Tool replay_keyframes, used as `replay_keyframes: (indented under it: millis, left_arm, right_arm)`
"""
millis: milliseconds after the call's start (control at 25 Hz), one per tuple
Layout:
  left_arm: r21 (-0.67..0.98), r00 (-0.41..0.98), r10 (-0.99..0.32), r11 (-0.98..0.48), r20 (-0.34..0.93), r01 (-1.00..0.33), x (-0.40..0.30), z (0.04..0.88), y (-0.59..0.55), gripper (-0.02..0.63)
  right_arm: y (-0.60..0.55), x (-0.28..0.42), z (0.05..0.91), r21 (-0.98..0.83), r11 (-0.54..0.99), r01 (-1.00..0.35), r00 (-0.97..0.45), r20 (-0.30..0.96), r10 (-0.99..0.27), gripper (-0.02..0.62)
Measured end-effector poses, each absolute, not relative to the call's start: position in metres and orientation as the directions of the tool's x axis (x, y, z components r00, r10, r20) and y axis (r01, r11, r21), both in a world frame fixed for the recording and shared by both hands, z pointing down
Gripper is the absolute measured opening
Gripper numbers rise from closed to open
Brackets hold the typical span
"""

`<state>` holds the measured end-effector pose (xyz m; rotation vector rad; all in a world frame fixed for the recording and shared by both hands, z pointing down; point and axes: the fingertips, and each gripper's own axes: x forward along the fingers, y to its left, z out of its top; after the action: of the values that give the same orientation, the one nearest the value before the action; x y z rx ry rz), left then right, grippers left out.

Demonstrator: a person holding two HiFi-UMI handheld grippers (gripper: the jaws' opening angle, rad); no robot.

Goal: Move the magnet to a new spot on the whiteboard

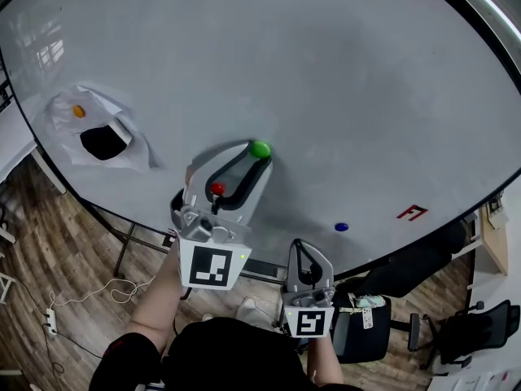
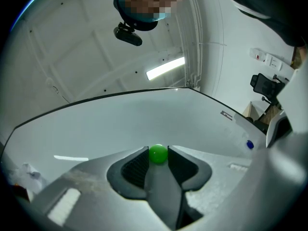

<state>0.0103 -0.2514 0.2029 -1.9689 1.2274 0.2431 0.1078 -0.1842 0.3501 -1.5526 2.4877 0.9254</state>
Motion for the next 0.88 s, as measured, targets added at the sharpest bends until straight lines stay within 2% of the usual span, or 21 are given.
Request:
replay_keyframes:
  millis: [880]
  left_arm:
    - [-0.518,0.508,-0.670,-0.211,-0.541,-0.829,0.001,0.205,-0.241,0.135]
  right_arm:
    - [-0.175,0.103,0.349,0.471,0.297,-0.830,-0.487,-0.355,-0.798,0.000]
